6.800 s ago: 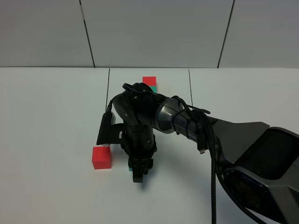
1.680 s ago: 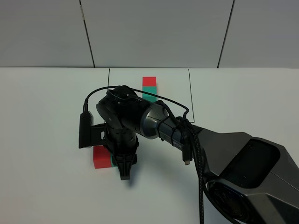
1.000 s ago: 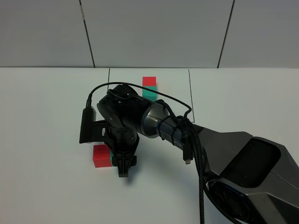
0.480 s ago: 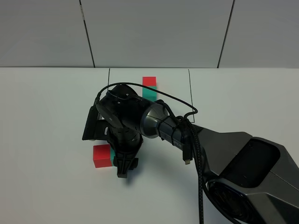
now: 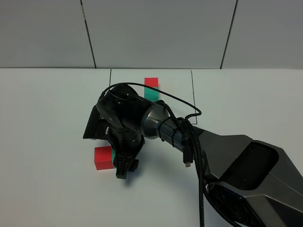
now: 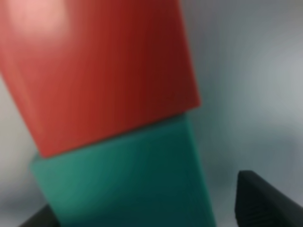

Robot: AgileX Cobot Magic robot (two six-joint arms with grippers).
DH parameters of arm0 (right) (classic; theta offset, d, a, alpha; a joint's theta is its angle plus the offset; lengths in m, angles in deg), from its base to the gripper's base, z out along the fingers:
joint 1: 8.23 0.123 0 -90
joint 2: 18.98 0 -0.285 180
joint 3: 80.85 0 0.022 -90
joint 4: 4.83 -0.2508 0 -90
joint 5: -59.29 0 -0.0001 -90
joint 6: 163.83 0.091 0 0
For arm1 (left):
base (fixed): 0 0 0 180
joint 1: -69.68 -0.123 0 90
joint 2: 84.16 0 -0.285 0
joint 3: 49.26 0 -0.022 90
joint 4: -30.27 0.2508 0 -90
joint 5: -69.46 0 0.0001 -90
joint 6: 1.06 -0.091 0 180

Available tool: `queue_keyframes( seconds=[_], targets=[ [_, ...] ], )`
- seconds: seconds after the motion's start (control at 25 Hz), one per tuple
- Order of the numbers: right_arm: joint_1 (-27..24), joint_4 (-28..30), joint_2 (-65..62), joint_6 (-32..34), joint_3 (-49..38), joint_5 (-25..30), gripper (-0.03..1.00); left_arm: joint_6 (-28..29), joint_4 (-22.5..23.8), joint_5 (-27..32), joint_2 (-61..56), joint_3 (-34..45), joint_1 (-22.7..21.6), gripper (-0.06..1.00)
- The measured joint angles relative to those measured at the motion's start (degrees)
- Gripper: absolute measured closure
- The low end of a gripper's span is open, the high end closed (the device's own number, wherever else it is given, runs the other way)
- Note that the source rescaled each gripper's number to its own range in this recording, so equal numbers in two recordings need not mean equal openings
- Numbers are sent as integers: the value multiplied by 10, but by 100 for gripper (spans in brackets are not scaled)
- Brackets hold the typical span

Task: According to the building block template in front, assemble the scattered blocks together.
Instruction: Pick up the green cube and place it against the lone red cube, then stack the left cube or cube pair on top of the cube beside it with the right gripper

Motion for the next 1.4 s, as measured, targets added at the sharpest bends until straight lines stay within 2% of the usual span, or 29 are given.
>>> queue_keyframes(
  seconds=[1.08,1.4],
  targets=[
    [-1,-29,-15,3,0,-5,35,0,0,0,0,0,0,17],
    [-1,-36,-48,4,-39,-5,35,1,0,0,0,0,0,17]
  ],
)
